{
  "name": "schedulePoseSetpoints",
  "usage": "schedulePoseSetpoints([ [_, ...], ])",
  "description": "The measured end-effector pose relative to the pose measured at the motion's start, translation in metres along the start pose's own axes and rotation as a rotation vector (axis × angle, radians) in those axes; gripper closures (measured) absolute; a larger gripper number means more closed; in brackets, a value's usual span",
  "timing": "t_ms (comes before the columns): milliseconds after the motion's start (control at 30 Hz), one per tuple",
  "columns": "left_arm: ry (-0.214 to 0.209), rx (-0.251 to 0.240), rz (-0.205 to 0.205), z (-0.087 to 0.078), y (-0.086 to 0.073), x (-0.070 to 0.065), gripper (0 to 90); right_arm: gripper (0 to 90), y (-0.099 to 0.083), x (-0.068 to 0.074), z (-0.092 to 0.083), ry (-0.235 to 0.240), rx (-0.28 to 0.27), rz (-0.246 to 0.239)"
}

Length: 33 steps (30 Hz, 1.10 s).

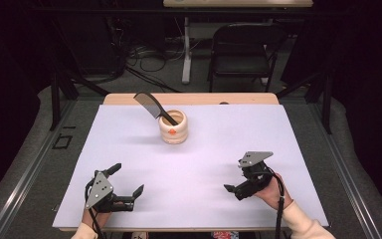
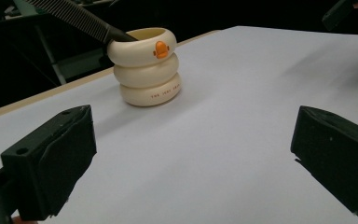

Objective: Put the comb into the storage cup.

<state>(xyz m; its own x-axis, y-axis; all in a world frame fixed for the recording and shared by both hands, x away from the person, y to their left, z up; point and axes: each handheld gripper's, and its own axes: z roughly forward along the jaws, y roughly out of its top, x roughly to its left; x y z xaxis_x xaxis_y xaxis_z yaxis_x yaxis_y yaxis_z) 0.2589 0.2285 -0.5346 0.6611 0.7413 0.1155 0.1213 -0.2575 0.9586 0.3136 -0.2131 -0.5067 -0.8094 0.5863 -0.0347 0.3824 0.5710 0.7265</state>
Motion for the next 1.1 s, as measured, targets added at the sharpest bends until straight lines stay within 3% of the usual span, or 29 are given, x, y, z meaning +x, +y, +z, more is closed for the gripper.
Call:
schedulePoseSetpoints([
  [1100,-0.001,0.001,0.0,0.0,0.0,0.0,0.1,0.0,-0.02,0.013,-0.02,-0.047,-0.09,-0.011],
])
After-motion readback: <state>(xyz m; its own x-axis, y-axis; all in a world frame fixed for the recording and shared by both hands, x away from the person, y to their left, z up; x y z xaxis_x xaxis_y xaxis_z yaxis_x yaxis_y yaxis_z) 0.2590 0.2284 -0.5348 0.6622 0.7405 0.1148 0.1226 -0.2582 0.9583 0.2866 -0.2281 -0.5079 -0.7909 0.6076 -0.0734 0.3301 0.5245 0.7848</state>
